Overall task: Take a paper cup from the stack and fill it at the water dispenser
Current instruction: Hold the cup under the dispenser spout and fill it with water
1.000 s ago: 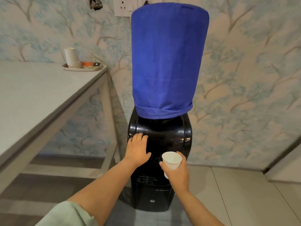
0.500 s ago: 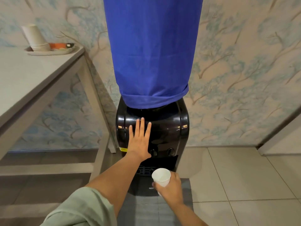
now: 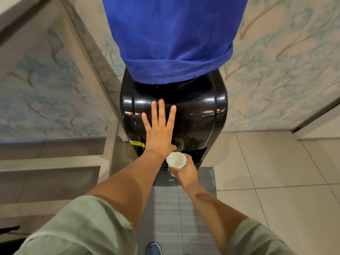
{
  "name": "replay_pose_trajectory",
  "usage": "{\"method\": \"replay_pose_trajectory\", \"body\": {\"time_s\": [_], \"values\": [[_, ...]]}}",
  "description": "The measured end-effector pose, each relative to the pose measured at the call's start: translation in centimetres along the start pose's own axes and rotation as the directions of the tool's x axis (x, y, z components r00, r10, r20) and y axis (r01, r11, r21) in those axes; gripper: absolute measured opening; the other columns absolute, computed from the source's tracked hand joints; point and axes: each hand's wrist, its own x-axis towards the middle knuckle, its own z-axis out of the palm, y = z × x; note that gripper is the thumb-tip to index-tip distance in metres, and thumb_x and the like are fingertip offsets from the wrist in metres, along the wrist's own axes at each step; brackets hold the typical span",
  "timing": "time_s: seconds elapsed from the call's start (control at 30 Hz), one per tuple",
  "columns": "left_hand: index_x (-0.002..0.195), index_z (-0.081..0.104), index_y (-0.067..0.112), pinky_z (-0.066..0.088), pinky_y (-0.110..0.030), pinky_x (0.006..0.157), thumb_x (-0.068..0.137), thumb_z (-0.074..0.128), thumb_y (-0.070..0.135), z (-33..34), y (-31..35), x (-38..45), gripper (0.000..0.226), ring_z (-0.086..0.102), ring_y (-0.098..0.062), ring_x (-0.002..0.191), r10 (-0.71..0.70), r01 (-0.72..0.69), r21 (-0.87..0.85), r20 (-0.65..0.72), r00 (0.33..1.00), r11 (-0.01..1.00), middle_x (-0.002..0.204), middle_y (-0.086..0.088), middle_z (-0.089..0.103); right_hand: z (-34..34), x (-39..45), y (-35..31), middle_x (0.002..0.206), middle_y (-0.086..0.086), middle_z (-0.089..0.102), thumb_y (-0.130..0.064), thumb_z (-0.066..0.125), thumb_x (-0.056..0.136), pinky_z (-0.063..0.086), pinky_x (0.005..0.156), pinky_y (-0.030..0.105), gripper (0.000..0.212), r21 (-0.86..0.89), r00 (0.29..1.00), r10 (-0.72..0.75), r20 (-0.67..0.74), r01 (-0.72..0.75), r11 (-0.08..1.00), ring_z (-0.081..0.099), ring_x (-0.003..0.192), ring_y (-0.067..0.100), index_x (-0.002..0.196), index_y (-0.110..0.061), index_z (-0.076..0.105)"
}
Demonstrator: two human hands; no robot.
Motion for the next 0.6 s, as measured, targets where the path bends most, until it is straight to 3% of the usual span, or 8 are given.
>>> {"method": "replay_pose_trajectory", "body": {"time_s": [0.1, 0.2, 0.33, 0.43, 0.53, 0.6], "values": [[0.14, -0.022, 0.022, -0.019, -0.058, 0.107, 0.042, 0.086, 0.051, 0.8, -0.3, 0.0, 0.149, -0.039, -0.031, 0.132, 0.024, -0.026, -0.022, -0.066, 0.998, 0.999, 0.149, -0.013, -0.024, 0.6, 1.1, -0.1, 0.085, -0.013, 0.054, -0.018, 0.079, 0.065, 0.041, 0.068, 0.02, 0.052, 0.021, 1.0, 0.0, 0.009, 0.0, 1.0, 0.052, 0.081, 0.01, 0.106, -0.023, 0.048], [0.142, -0.016, 0.023, -0.021, -0.054, 0.105, 0.04, 0.088, 0.046, 1.3, -0.4, 0.1, 0.148, -0.036, -0.03, 0.134, 0.036, -0.042, -0.042, -0.127, 0.991, 0.998, 0.152, -0.011, -0.012, 1.1, 1.8, 0.1, 0.08, -0.012, 0.053, -0.011, 0.076, 0.069, 0.041, 0.054, 0.01, 0.038, 0.117, 0.998, 0.055, 0.016, -0.056, 0.992, 0.05, 0.072, 0.007, 0.089, -0.023, 0.046], [0.145, -0.01, 0.021, -0.018, -0.055, 0.105, 0.04, 0.088, 0.045, 1.6, -0.4, 0.2, 0.145, -0.033, -0.03, 0.136, 0.037, -0.041, -0.02, -0.188, 0.981, 0.999, 0.153, -0.011, -0.003, 1.9, 2.5, 0.3, 0.078, -0.014, 0.055, -0.015, 0.081, 0.063, 0.044, 0.063, 0.016, 0.046, 0.103, 0.999, 0.051, -0.018, -0.049, 0.994, 0.054, 0.073, 0.006, 0.09, -0.022, 0.044], [0.145, -0.007, 0.02, -0.018, -0.054, 0.106, 0.042, 0.087, 0.046, 1.8, -0.5, 0.2, 0.142, -0.027, -0.031, 0.138, 0.051, -0.054, -0.006, -0.218, 0.975, 0.999, 0.152, -0.012, -0.001, 2.6, 3.4, 0.7, 0.08, -0.013, 0.055, -0.014, 0.08, 0.065, 0.039, 0.052, 0.003, 0.043, 0.195, 0.998, 0.067, 0.003, -0.066, 0.979, 0.053, 0.07, 0.002, 0.088, -0.026, 0.046], [0.146, -0.003, 0.019, -0.011, -0.061, 0.109, 0.041, 0.087, 0.047, 1.9, -0.5, 0.2, 0.141, -0.008, -0.038, 0.139, 0.063, -0.063, 0.009, -0.24, 0.969, 0.998, 0.152, -0.015, 0.002, 2.6, 4.0, 0.9, 0.085, -0.009, 0.062, -0.028, 0.073, 0.073, 0.051, 0.069, 0.02, 0.037, 0.163, 0.996, 0.087, 0.002, -0.086, 0.983, 0.059, 0.077, 0.007, 0.104, -0.02, 0.055], [0.146, -0.001, 0.018, 0.0, -0.064, 0.106, 0.041, 0.087, 0.048, 1.9, -0.5, 0.2, 0.14, -0.001, -0.041, 0.137, 0.065, -0.06, 0.028, -0.254, 0.965, 0.998, 0.151, -0.017, 0.004, 2.9, 4.4, 0.5, 0.083, 0.004, 0.07, -0.03, 0.069, 0.078, 0.057, 0.074, 0.037, 0.031, 0.449, 0.981, 0.184, 0.056, -0.19, 0.873, 0.067, 0.077, 0.019, 0.102, -0.011, 0.062]]}}
